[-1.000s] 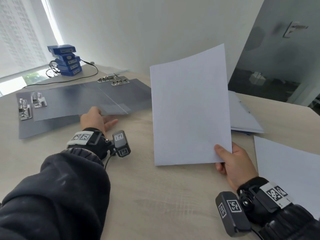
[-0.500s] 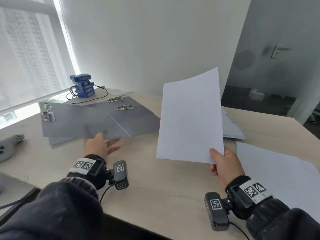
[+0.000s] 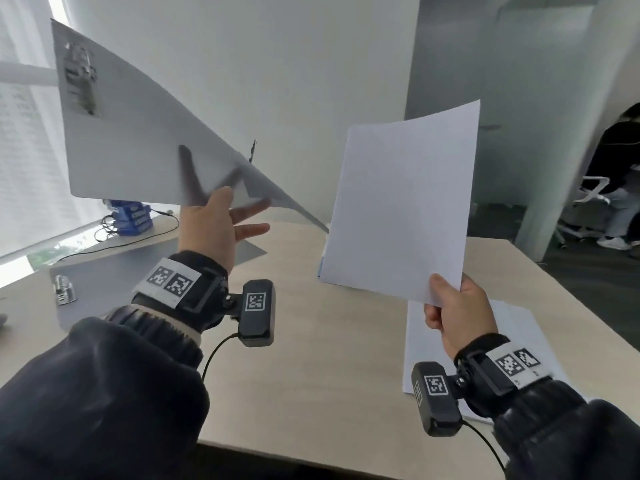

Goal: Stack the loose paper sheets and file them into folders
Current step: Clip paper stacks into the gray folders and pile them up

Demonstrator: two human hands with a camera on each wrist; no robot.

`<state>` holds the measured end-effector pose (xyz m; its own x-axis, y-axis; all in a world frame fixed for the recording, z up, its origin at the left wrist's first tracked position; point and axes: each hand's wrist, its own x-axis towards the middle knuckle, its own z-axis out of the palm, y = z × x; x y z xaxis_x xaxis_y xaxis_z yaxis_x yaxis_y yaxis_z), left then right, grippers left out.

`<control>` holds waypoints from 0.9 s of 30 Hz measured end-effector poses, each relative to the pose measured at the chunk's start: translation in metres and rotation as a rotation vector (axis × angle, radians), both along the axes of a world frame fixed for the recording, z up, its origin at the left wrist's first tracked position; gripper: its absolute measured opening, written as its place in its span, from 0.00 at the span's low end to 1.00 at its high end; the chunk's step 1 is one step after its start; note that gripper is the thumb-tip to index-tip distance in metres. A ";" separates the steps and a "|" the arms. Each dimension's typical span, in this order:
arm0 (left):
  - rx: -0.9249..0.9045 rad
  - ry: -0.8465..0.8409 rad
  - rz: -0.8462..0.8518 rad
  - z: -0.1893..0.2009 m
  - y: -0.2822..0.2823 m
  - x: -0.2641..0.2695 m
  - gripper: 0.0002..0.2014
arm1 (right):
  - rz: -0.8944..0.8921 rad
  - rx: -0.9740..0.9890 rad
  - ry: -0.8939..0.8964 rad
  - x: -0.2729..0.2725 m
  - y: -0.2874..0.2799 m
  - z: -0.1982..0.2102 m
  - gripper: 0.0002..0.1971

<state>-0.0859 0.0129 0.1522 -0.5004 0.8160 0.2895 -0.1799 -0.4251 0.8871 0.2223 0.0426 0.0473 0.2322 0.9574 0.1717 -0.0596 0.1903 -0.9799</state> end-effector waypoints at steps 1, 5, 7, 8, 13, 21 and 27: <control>0.017 0.019 -0.004 0.003 -0.002 0.011 0.18 | -0.018 0.006 0.012 0.008 -0.002 0.002 0.06; 0.085 0.001 -0.060 -0.001 -0.001 0.045 0.19 | -0.097 0.056 0.066 0.036 -0.011 0.005 0.06; 0.111 -0.089 -0.118 -0.010 0.005 0.059 0.24 | -0.129 0.098 0.106 0.047 -0.017 0.006 0.05; 0.111 -0.130 -0.152 -0.017 0.009 0.065 0.25 | -0.138 0.119 0.120 0.052 -0.020 0.007 0.05; -0.016 -0.360 -0.321 -0.068 0.031 0.107 0.27 | -0.141 0.107 0.117 0.063 -0.028 0.008 0.06; -0.341 -0.580 -0.412 -0.144 0.020 0.148 0.22 | -0.168 -0.040 0.032 0.070 -0.024 -0.019 0.09; -0.629 -0.214 -0.432 -0.170 -0.006 0.139 0.09 | -0.132 -0.135 -0.015 0.063 -0.014 -0.031 0.07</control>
<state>0.0533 0.0074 -0.0183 -0.0950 0.9293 -0.3570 -0.4087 0.2906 0.8652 0.2849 0.0287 0.0160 0.3552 0.9335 0.0485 -0.0277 0.0623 -0.9977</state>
